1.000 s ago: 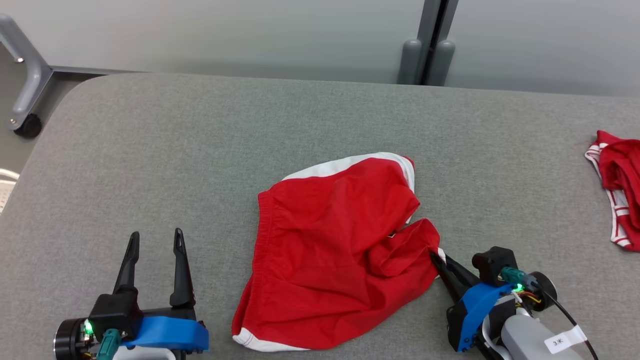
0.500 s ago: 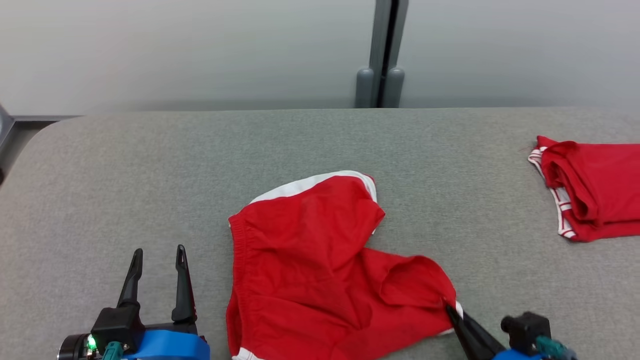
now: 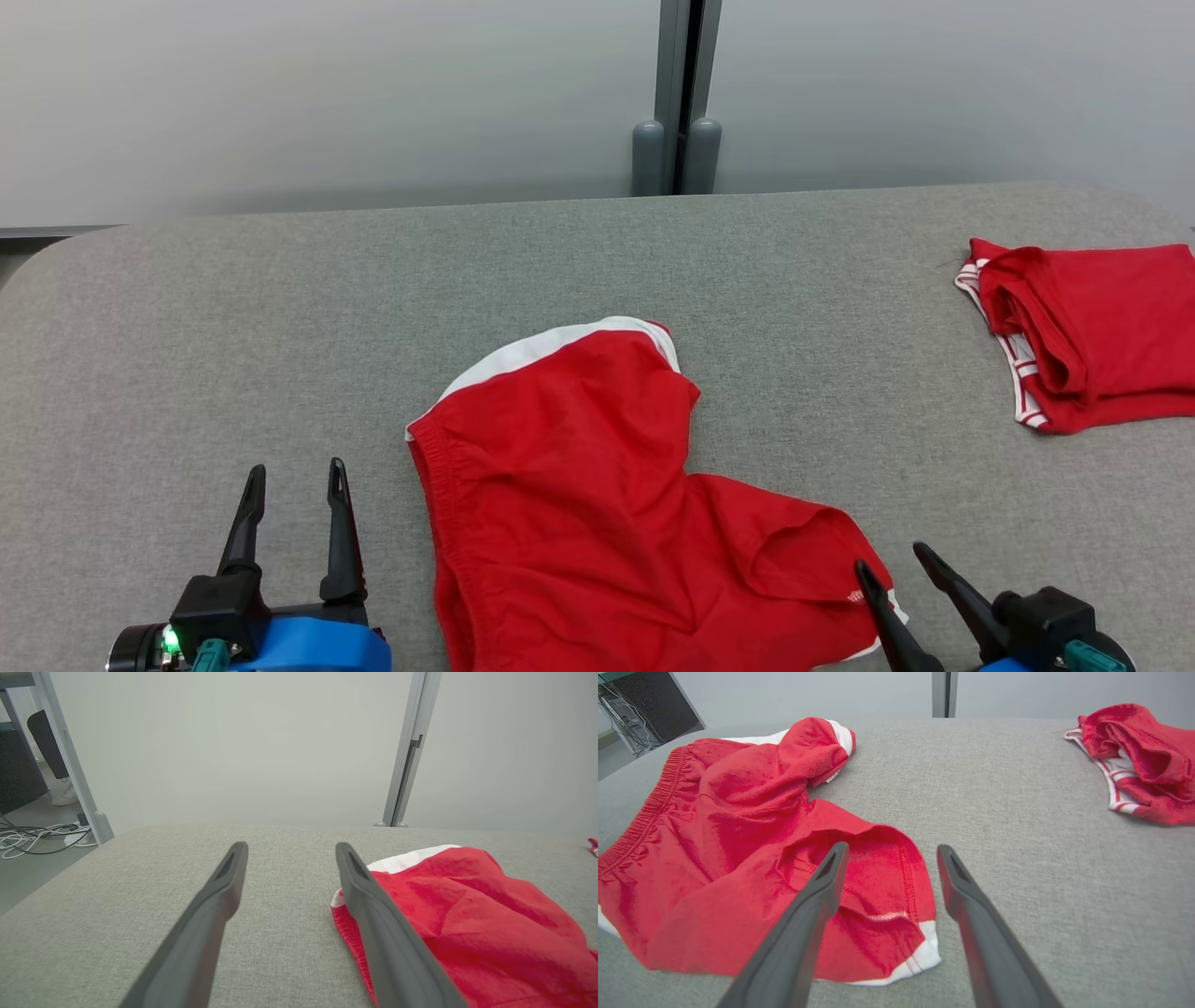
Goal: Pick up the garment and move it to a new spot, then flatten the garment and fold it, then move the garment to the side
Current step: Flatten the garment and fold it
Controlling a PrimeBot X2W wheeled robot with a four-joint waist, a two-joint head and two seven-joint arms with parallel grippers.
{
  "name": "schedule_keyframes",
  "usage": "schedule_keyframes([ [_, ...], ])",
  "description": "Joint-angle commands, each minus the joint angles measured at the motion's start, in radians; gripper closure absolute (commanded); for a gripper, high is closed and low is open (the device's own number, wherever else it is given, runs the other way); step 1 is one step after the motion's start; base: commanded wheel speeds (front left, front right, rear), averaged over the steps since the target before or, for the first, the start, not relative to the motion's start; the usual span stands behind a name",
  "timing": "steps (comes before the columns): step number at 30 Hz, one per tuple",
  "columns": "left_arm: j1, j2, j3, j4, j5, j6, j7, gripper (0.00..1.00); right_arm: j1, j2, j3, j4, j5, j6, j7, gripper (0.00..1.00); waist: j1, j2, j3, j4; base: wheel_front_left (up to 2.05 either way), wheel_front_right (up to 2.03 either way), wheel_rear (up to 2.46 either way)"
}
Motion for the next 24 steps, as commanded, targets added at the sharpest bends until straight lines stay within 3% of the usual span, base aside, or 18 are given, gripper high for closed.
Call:
schedule_keyframes([
  [1,-0.009,0.0,0.003,-0.002,0.003,0.0,-0.004,0.0,0.004,0.008,-0.005,-0.025,-0.014,0.0,-0.003,0.0,0.0,0.0001,-0.001,0.001,0.0,0.0,0.0],
  [10,-0.006,0.0,0.002,0.002,0.007,-0.002,-0.004,0.0,-0.037,0.042,0.08,-0.078,-0.011,0.0,0.071,0.0,0.0,0.0001,-0.011,0.022,0.0,0.0,0.0],
  [24,-0.034,0.0,-0.011,-0.006,0.0,0.004,-0.004,0.0,-0.189,0.07,0.172,0.171,0.047,0.0,0.052,0.0,0.0,0.0001,0.032,0.063,0.0,0.0,0.0],
])
